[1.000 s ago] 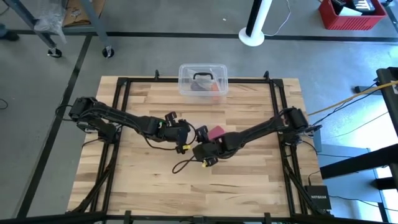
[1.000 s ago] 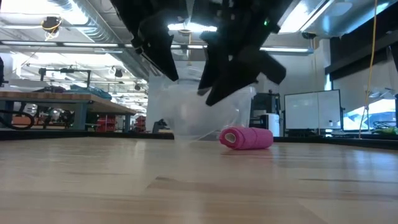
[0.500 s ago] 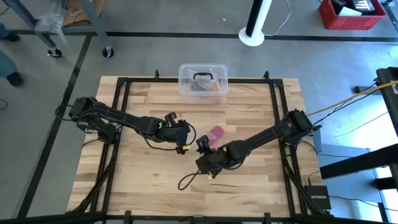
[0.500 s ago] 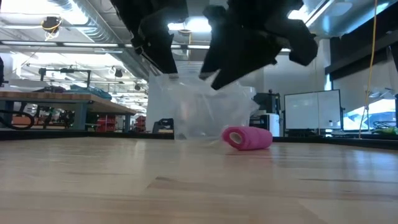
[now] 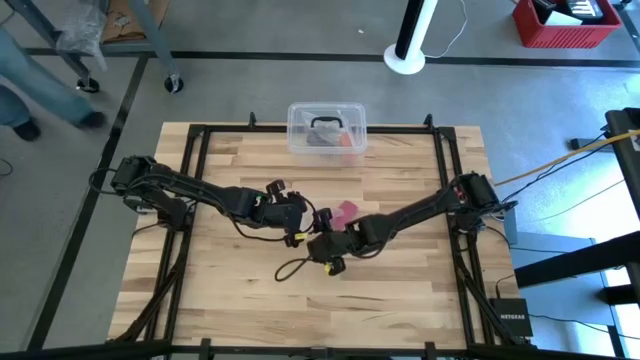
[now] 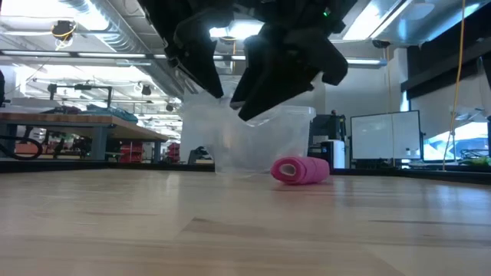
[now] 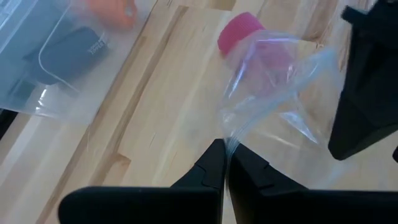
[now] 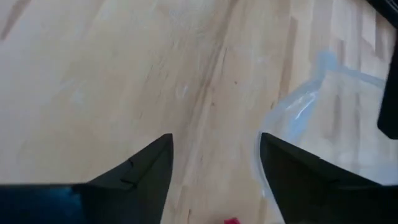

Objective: Roll bandage
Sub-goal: Open the transparent zip lock bag, then put the pink bandage into the transparent zip lock bag

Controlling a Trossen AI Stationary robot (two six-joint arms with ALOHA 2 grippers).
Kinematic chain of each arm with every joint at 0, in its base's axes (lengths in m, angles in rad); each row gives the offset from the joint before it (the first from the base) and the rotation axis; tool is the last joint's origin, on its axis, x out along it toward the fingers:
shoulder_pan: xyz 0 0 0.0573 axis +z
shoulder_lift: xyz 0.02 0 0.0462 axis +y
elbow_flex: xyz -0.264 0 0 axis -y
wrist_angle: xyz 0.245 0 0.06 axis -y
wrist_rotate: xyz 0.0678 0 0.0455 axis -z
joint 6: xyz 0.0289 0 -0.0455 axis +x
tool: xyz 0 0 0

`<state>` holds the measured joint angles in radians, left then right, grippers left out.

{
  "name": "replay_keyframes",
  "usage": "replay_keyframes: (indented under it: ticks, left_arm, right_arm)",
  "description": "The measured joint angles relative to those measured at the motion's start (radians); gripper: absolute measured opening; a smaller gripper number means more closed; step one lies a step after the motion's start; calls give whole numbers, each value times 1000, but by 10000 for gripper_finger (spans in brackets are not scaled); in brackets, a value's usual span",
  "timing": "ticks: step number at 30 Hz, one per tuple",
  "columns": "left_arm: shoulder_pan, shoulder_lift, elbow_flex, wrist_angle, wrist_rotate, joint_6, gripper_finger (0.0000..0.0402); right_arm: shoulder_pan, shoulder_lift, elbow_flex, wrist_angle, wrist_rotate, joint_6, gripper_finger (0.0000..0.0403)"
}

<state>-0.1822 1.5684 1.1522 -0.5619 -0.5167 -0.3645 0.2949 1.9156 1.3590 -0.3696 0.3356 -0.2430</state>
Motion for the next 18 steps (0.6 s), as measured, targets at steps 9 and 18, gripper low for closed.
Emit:
replay_keyframes:
  ticks: [9,18]
  left_arm:
    - [0,0,0,2,0,-2,5]
    - [-1,0,0,-6,0,-17,5]
  right_arm:
    - [75,-66,3,106,32,-20,250]
    - [156,-218,2,-223,192,-4,239]
